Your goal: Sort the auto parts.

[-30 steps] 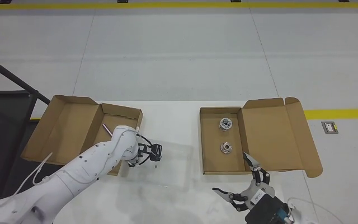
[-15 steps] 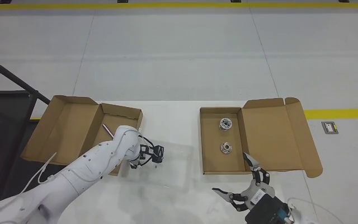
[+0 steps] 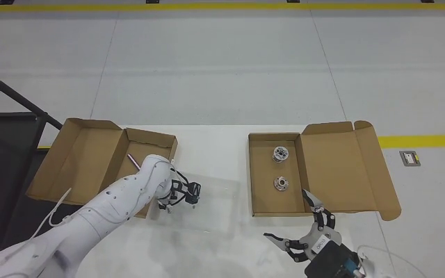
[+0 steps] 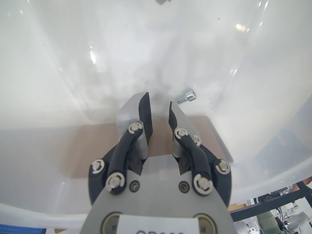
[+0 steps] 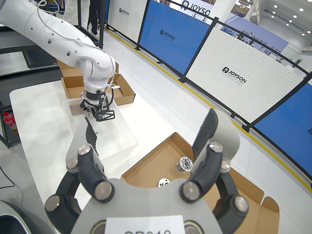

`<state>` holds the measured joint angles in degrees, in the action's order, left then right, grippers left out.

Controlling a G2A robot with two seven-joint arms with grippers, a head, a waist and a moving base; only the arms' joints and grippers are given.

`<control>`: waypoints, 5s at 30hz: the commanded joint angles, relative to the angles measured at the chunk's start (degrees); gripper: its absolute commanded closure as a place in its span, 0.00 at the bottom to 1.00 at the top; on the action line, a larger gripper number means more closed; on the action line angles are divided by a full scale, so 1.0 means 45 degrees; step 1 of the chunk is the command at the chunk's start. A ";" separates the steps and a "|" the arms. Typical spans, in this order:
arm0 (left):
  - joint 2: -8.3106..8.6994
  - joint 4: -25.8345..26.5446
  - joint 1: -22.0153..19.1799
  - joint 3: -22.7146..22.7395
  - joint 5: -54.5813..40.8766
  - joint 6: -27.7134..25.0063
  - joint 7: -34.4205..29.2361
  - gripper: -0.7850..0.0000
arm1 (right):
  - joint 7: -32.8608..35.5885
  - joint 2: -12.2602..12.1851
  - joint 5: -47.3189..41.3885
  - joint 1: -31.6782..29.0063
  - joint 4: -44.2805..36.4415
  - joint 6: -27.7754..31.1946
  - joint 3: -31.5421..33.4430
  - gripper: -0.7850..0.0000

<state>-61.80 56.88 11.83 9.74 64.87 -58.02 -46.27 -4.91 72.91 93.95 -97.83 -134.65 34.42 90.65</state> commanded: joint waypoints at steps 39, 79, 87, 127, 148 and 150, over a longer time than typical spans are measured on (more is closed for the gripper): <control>0.0715 0.1394 0.0502 0.0000 0.0707 0.0005 -0.0006 0.75 | 0.0001 0.0000 0.0000 0.0000 0.0000 0.0000 0.0000 0.00; 0.0321 0.1095 -0.0149 0.0000 -0.0982 0.0381 -0.0381 0.71 | 0.0001 0.0000 0.0000 0.0000 0.0000 0.0000 0.0000 0.00; -0.0124 0.0329 -0.0171 0.0000 -0.0398 0.0437 -0.0438 0.73 | 0.0001 0.0000 0.0000 0.0000 0.0000 0.0000 0.0000 0.00; -0.0593 -0.0310 -0.0166 0.0000 0.0409 0.0005 -0.0005 0.64 | 0.0001 0.0000 0.0000 0.0000 0.0000 0.0000 0.0000 0.00; -0.0430 0.0037 0.0060 0.0000 0.0501 0.0005 -0.0005 0.60 | 0.0001 0.0000 0.0000 0.0000 0.0000 0.0000 0.0000 0.00; -0.0450 -0.0029 0.0064 0.0000 0.0491 0.0005 -0.0005 0.62 | 0.0001 0.0000 0.0000 0.0000 0.0000 0.0000 0.0000 0.00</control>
<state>-63.76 56.92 12.10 9.74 67.10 -58.00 -46.29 -4.91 72.91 93.95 -97.83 -134.65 34.42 90.65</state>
